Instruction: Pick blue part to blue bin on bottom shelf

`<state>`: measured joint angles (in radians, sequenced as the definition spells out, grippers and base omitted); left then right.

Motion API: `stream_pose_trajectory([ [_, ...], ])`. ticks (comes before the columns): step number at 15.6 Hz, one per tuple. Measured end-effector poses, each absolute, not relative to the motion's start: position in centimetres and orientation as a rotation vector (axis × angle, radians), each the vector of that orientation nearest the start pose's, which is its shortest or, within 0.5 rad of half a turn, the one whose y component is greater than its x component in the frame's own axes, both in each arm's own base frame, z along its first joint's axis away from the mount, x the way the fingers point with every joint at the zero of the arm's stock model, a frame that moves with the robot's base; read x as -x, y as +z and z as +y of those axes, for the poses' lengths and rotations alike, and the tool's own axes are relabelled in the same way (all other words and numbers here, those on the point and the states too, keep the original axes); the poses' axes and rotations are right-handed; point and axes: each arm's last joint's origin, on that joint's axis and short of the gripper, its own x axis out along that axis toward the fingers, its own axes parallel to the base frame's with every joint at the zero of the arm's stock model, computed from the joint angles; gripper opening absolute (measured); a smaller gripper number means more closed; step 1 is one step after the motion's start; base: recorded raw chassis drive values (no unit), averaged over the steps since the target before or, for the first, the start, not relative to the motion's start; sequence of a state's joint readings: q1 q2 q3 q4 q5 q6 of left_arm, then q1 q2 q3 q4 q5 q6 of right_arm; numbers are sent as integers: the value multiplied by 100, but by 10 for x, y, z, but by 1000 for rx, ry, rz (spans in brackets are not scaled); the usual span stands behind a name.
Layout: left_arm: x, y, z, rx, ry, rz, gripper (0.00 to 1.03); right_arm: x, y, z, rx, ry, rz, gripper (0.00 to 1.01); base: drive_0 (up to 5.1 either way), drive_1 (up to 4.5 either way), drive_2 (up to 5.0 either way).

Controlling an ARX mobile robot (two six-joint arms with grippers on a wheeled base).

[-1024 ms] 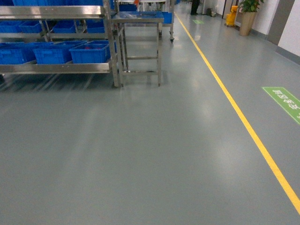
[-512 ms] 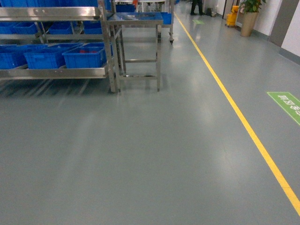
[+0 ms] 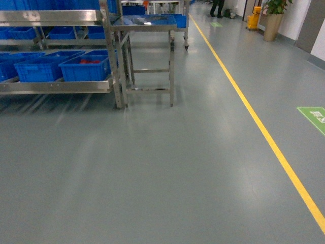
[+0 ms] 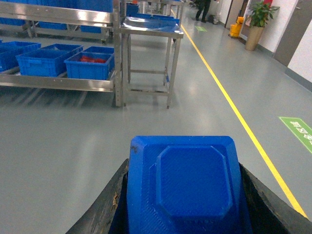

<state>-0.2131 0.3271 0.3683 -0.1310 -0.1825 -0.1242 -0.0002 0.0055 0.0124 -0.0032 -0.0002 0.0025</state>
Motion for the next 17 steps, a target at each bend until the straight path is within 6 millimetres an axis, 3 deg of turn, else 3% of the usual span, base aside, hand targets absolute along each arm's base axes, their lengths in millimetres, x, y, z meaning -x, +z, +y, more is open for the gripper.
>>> stream_pose_trajectory([
  [17,-107,249,-18,106,-25,94,44,-97,167,0,-2,0,-4,98,-8,401,-417],
])
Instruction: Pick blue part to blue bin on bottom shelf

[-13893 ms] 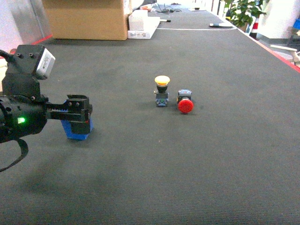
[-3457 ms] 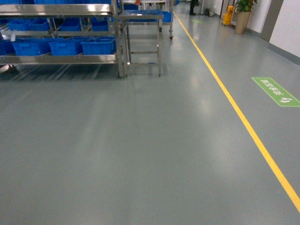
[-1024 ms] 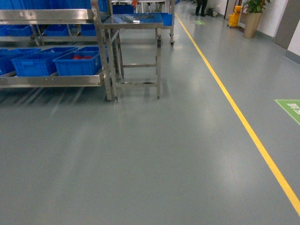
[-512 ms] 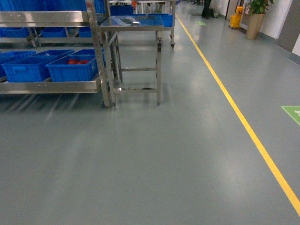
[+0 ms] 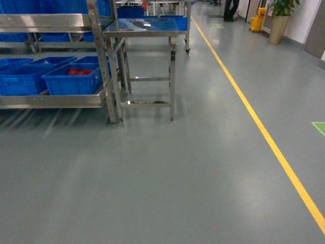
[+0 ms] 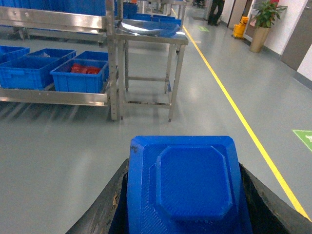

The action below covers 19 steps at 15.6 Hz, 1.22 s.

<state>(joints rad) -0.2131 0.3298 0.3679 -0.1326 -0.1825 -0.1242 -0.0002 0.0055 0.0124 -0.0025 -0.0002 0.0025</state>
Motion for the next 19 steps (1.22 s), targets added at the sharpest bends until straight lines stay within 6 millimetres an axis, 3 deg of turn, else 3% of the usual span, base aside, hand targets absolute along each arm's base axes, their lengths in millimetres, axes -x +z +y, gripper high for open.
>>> stream_pose_trajectory([
  [19,-107,249,-18,106,-24,94,44,-97,167,0,-2,0,1,98,-9,401,-420],
])
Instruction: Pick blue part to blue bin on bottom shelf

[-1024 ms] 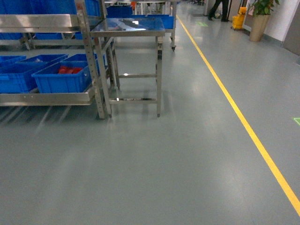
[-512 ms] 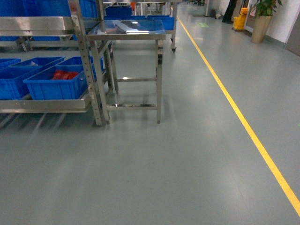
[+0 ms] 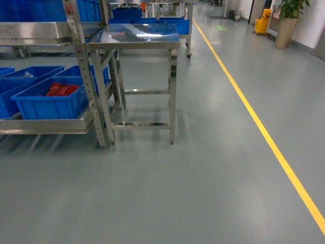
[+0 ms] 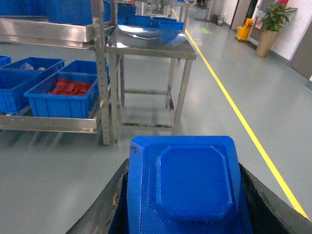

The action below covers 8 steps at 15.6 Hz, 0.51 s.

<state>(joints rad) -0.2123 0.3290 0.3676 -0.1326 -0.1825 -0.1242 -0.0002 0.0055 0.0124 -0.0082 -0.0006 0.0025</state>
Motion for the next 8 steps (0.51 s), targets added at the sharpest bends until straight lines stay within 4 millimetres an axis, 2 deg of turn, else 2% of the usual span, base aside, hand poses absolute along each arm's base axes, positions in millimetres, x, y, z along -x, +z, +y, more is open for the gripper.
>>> stream_pose_trajectory([
  [8,-107,249,-18,106,-24,91,44,-97,167,0,-2,0,-4,98,-5,406,-415],
])
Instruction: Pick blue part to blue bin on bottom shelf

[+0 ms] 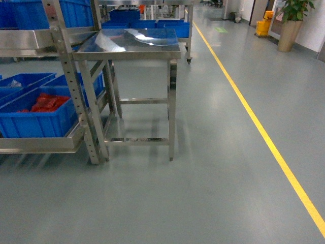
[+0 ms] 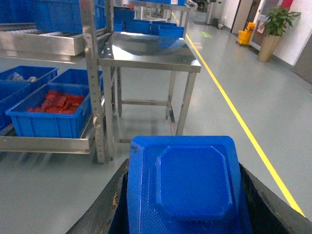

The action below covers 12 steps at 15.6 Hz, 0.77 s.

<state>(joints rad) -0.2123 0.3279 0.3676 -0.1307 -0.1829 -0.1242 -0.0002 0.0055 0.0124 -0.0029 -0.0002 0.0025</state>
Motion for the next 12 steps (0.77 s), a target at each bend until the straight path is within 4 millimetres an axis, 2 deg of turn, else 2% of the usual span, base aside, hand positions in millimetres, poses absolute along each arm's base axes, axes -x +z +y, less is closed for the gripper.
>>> stream_pose_trajectory([
  [12,-107,249,-18,105,-23,96,44,-97,167,0,-2,0,-1,98,-5,405,-415],
])
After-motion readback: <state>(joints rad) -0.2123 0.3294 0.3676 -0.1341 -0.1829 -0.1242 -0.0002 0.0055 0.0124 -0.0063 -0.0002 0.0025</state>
